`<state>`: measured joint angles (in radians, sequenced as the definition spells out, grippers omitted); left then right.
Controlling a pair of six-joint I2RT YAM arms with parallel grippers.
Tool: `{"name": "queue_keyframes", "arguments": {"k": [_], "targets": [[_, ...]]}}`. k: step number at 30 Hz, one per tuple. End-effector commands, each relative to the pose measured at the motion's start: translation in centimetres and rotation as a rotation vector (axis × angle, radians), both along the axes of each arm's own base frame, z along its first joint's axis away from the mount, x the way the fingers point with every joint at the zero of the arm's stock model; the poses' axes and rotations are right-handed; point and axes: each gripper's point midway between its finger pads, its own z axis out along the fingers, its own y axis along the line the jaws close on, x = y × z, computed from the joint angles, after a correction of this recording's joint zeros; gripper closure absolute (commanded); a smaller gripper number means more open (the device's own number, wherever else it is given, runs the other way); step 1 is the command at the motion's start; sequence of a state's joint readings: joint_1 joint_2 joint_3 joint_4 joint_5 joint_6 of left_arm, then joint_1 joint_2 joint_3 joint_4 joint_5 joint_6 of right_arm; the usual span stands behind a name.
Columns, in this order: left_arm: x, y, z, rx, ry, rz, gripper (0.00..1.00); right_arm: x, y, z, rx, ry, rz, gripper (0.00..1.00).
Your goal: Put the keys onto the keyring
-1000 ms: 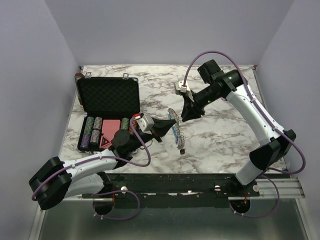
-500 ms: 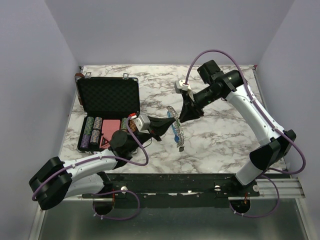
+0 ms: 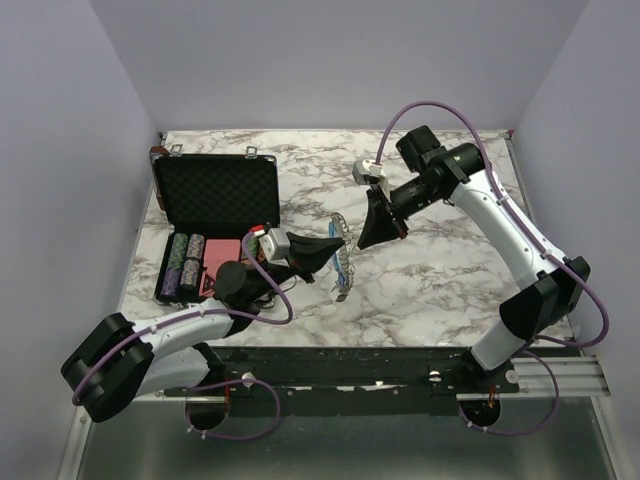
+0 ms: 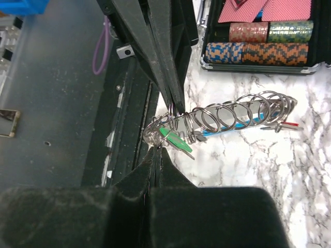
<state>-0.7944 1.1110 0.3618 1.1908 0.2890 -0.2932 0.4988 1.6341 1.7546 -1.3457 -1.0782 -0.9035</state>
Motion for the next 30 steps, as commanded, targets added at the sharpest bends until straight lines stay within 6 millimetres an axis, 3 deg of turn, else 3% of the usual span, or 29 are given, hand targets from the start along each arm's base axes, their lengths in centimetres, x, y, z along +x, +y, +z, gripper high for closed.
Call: {"name": "queue_keyframes", "arguments": {"k": [1,10,19,24,30], "targets": [[-1.3,0.5,1.7,-0.06,-0.073,-0.073,1.0,-2.3,-0.4,0.4,0.032,0.171,0.009,1.0],[-2.1,0.7,2.7,-0.072,-0.118,-0.109,1.0,-2.1,-0.3,-1.2,0.055,0.353,-0.02,1.0],[-2.7,0.7,3.7,-0.104,-0.121,-0.143,1.0,-1.4,-0.2,-1.5,0.089,0.454,-0.048,0.99],[-2.4,0.6,3.2,-0.08,-0.114,-0.125,1.0,-1.2,-0.7,-0.2,0.079,0.332,-0.045,0.75],[-1.8,0.5,2.6,-0.041,-0.095,-0.101,1.0,-0.8,-1.2,1.6,0.087,0.162,-0.036,0.64]]}}
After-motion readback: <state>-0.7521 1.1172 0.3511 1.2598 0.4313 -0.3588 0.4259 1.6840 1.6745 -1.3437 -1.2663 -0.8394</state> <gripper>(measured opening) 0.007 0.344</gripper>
